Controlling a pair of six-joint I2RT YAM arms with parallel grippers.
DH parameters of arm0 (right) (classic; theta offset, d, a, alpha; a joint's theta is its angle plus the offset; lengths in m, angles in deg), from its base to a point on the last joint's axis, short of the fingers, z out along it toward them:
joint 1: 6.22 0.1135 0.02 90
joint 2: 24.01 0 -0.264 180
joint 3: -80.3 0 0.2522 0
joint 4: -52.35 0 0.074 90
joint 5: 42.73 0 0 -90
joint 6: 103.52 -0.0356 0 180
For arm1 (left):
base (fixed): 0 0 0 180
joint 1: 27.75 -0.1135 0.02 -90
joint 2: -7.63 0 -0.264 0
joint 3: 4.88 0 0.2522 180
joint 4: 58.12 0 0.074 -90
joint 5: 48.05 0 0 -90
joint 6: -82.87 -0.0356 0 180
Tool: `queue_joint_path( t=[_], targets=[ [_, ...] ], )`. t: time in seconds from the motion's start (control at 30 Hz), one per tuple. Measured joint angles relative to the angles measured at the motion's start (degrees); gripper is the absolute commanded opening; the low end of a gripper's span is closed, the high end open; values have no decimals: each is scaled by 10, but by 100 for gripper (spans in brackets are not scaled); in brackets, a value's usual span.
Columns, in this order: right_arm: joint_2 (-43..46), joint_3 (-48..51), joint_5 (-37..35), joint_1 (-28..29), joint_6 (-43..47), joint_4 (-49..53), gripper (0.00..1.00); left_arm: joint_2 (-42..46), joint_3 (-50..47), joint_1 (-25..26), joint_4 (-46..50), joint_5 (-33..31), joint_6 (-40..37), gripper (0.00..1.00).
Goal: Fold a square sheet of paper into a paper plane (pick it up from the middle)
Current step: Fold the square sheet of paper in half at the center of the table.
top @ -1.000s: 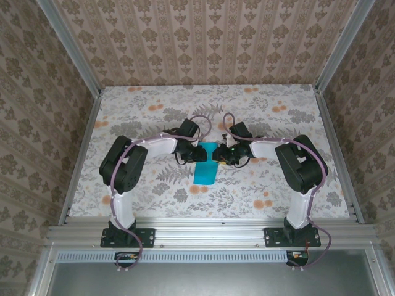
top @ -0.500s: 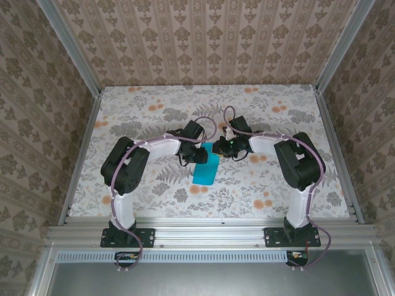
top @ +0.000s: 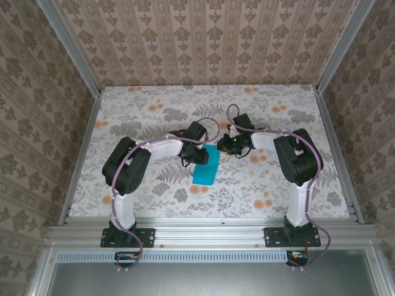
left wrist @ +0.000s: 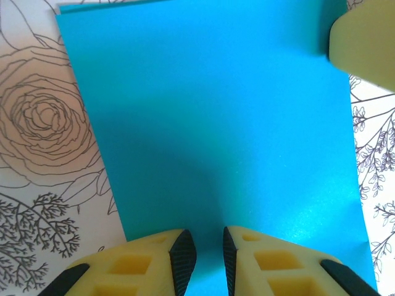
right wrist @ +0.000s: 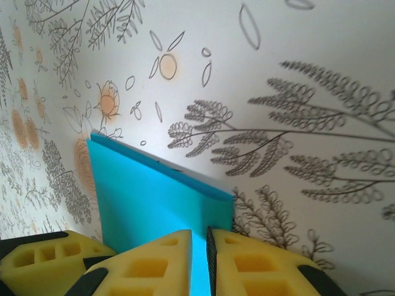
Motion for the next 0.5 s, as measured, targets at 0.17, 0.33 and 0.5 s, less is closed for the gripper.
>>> queue_joint_path(
  t=[0.17, 0.33, 0.5],
  targets=[
    [-1, -8, -4, -10, 14, -1, 18, 0, 0, 2, 0, -3, -2, 28],
    [6, -7, 1, -7, 13, -4, 18, 0, 1, 2, 0, -3, -3, 29],
    [59, 48, 17, 23, -5, -16, 18, -4, 8, 2, 7, -1, -3, 30]
  ],
)
